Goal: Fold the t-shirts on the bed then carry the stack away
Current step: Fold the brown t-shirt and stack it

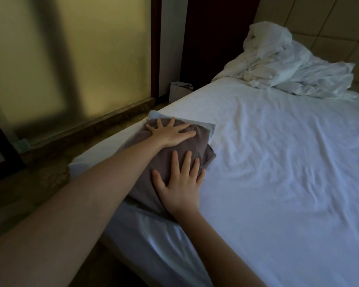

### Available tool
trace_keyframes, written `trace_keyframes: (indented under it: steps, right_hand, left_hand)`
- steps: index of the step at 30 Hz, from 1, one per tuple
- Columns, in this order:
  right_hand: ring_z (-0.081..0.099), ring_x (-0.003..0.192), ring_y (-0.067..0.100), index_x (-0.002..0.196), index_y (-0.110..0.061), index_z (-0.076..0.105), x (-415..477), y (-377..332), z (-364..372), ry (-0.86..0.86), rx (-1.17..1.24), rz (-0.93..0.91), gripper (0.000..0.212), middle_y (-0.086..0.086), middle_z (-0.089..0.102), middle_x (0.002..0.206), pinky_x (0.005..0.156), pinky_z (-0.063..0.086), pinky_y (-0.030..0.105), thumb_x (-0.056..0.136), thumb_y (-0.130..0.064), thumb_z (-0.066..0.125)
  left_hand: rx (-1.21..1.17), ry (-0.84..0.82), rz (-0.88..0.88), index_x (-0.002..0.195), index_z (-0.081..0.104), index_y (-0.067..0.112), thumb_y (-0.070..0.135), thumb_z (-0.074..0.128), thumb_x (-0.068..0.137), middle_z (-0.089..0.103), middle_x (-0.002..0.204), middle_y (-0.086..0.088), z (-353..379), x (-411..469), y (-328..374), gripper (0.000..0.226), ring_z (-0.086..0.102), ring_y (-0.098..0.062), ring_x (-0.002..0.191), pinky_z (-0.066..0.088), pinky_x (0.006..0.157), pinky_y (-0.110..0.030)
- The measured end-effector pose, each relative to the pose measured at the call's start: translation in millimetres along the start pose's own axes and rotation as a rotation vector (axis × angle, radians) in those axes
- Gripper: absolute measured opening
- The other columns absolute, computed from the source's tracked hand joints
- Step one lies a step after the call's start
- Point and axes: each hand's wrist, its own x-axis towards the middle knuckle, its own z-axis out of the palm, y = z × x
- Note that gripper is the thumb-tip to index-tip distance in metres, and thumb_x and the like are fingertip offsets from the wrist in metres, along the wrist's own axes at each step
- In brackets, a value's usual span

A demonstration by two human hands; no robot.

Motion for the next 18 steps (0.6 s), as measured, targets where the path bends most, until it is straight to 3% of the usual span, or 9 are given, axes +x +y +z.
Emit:
trace_keyframes:
  steps: [3,6,9,11,13,14,16,18]
  right_hand:
    - [-0.011,0.143,0.032,0.150,-0.031,0.001,1.4,0.9,0.0,0.004,0.007,-0.009,0.093,0.008,-0.009,0.158,0.113,-0.007,0.050,0.069,-0.076,-0.003]
    - [-0.008,0.143,0.033,0.150,-0.029,0.002,-0.7,-0.6,-3.4,0.006,0.000,-0.021,0.096,0.010,-0.007,0.158,0.113,-0.005,0.051,0.066,-0.076,-0.003]
    - [-0.006,0.144,0.034,0.150,-0.027,0.004,-1.9,-1.7,-5.9,0.013,-0.003,-0.028,0.099,0.011,-0.006,0.158,0.113,-0.004,0.051,0.065,-0.075,-0.003]
    - [-0.005,0.144,0.034,0.150,-0.028,0.004,-1.3,-1.1,-7.0,0.009,0.005,-0.024,0.099,0.011,-0.005,0.158,0.113,-0.003,0.051,0.064,-0.076,-0.004]
    - [-0.005,0.144,0.033,0.150,-0.029,0.004,-1.2,-0.2,-7.8,0.004,0.009,-0.022,0.099,0.010,-0.005,0.158,0.114,-0.002,0.051,0.064,-0.076,-0.003]
    - [-0.006,0.144,0.033,0.150,-0.029,0.004,-2.0,-0.1,-8.1,-0.003,0.007,-0.027,0.099,0.010,-0.006,0.158,0.114,-0.003,0.051,0.063,-0.077,-0.003]
    - [-0.009,0.143,0.032,0.150,-0.030,0.003,-4.3,-0.6,-8.0,-0.020,-0.021,-0.059,0.100,0.009,-0.008,0.158,0.113,-0.006,0.050,0.062,-0.077,-0.001]
    - [-0.011,0.143,0.031,0.150,-0.031,0.002,-6.7,-0.2,-10.3,-0.036,-0.042,-0.080,0.099,0.008,-0.009,0.158,0.113,-0.008,0.049,0.063,-0.078,0.000]
  left_hand:
    - [-0.025,0.042,0.016,0.142,0.013,0.055,0.077,0.016,0.084,-0.003,0.160,0.003,-4.6,-8.9,-0.7,0.062,-0.007,-0.043,0.142,-0.008,0.104,-0.070]
    - [-0.108,0.248,0.051,0.140,0.036,0.041,0.056,0.026,0.095,0.024,0.155,-0.002,-1.4,-24.0,-0.4,0.049,0.014,-0.037,0.142,0.004,0.109,-0.063]
    - [-0.192,0.458,0.113,0.122,0.058,0.021,0.034,0.035,0.097,0.059,0.126,-0.005,-4.2,-53.9,-3.7,0.036,0.049,-0.026,0.119,0.034,0.104,-0.044]
    - [-0.141,0.590,0.124,0.106,0.064,0.017,0.030,0.036,0.096,0.065,0.106,-0.005,-7.6,-80.5,-16.8,0.033,0.057,-0.022,0.102,0.038,0.094,-0.037]
    - [-0.089,0.661,0.098,0.103,0.064,0.017,0.031,0.031,0.098,0.064,0.107,-0.004,-1.8,-111.7,-39.0,0.036,0.056,-0.023,0.105,0.036,0.094,-0.038]
    - [-0.064,0.623,0.065,0.114,0.061,0.019,0.033,0.028,0.099,0.059,0.121,-0.005,7.0,-129.0,-48.8,0.038,0.049,-0.025,0.118,0.034,0.099,-0.040]
    - [0.017,0.489,-0.009,0.143,0.037,0.027,0.039,0.025,0.100,0.030,0.153,0.000,30.0,-154.6,-60.8,0.046,0.022,-0.026,0.141,0.022,0.112,-0.041]
    - [0.030,0.471,-0.019,0.149,0.023,0.031,0.041,0.026,0.100,0.017,0.158,0.003,39.8,-160.2,-61.7,0.050,0.009,-0.024,0.145,0.016,0.115,-0.040]
